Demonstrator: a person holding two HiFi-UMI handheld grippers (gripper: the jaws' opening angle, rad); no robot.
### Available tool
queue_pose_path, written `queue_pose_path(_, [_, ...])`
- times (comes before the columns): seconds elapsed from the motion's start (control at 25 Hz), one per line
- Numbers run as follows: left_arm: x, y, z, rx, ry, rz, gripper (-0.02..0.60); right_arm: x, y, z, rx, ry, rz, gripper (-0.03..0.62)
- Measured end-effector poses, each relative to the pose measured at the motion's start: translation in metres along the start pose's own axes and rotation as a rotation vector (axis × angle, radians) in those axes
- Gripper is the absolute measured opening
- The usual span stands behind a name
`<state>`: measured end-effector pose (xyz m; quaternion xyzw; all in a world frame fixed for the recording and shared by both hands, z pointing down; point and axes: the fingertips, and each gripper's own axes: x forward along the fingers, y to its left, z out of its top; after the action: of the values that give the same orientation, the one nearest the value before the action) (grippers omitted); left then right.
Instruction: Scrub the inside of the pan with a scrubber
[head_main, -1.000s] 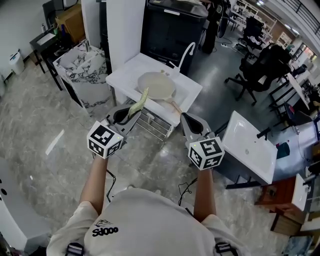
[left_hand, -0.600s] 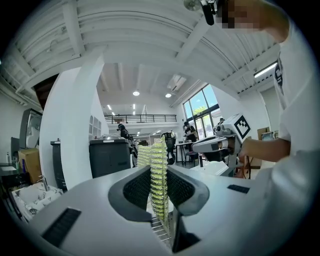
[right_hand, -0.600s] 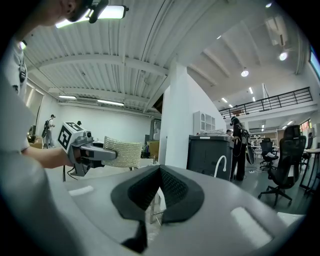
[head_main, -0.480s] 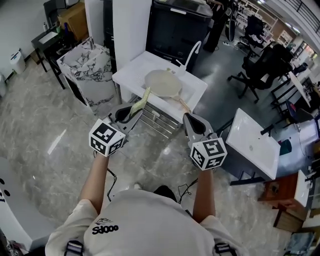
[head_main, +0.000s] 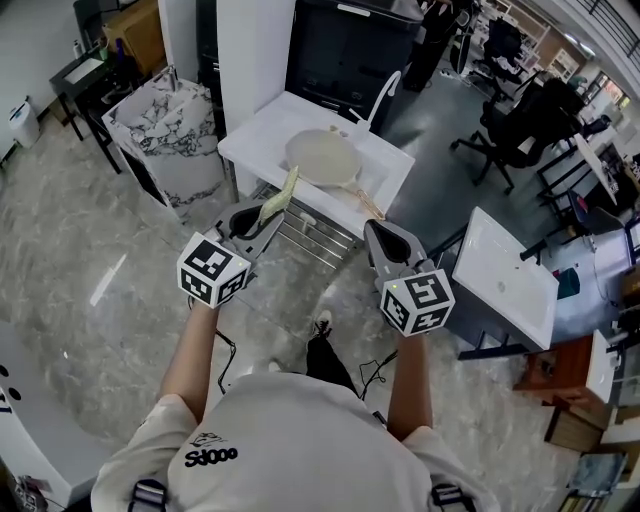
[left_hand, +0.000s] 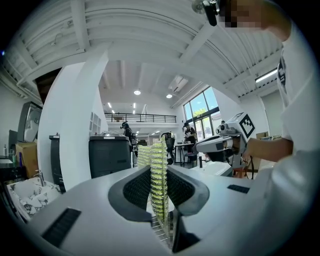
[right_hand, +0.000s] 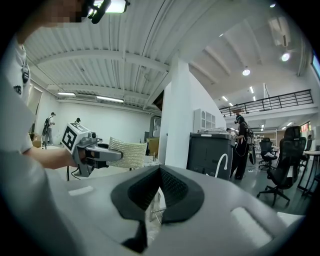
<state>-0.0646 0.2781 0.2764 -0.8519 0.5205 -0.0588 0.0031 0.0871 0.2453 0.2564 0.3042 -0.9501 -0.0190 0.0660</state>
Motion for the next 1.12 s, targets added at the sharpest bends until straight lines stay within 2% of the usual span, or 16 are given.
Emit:
queue_pose_path(0.32, [0.042,0.027,0.002,0.014,-0.003,-0.002,0.072,0.032,-0.040,-0.004,0.006,-0.009,-0.022,0.009])
queue_pose_path(1.12, [0.185,0.104,0.001,0.005,0.036,0.051,0.072,0.139,-0.177,-0.006,0.031,-0.027,0.033,0.009])
